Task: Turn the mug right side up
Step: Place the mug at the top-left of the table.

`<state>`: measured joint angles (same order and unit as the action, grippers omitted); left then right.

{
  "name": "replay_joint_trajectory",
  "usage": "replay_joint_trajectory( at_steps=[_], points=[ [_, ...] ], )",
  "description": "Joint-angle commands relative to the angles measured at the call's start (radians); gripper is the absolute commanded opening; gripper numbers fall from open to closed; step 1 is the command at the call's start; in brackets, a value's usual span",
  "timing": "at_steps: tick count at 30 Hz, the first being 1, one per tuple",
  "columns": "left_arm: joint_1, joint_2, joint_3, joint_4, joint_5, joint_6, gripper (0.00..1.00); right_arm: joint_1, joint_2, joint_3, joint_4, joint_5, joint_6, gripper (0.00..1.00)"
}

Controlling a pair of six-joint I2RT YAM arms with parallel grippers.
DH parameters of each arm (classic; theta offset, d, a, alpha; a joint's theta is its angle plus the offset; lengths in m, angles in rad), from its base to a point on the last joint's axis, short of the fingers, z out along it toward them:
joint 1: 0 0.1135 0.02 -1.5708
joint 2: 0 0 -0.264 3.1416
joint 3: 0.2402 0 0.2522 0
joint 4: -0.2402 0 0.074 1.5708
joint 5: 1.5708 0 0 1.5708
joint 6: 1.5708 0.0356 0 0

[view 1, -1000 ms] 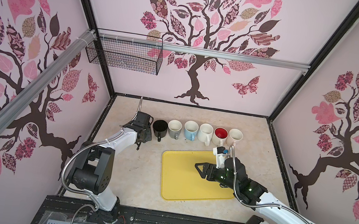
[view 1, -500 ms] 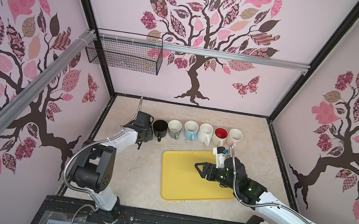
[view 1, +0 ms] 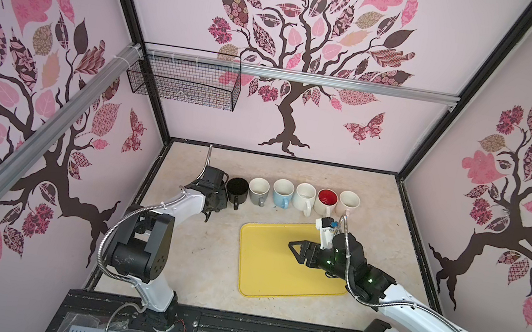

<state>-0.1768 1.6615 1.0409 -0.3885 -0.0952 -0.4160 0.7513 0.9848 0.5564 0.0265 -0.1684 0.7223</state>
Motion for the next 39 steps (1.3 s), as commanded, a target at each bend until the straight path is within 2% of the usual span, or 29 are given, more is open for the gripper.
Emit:
replay_joint_trajectory(
  at_steps=[1, 21, 27, 35, 37, 39],
  points=[
    [0.003, -0.012, 0.038, 0.080, -0.009, 0.003, 0.15, -0.003, 0.003, 0.002, 0.012, -0.003, 0.004, 0.68],
    [0.002, -0.055, 0.014, 0.043, -0.035, 0.013, 0.37, -0.003, -0.018, 0.017, -0.015, 0.001, -0.003, 0.69],
    [-0.019, -0.182, -0.034, -0.009, -0.123, -0.012, 0.48, -0.007, -0.032, 0.058, -0.067, 0.036, -0.045, 0.70],
    [-0.104, -0.375, -0.065, -0.079, -0.266, -0.012, 0.52, -0.035, -0.029, 0.133, -0.133, 0.063, -0.123, 0.71],
    [-0.115, -0.440, -0.118, -0.039, -0.339, -0.003, 0.53, -0.046, -0.039, 0.158, -0.165, 0.103, -0.167, 0.72],
    [-0.116, -0.511, -0.225, 0.083, -0.381, 0.048, 0.55, -0.047, -0.050, 0.178, -0.182, 0.165, -0.221, 0.74]
  ],
)
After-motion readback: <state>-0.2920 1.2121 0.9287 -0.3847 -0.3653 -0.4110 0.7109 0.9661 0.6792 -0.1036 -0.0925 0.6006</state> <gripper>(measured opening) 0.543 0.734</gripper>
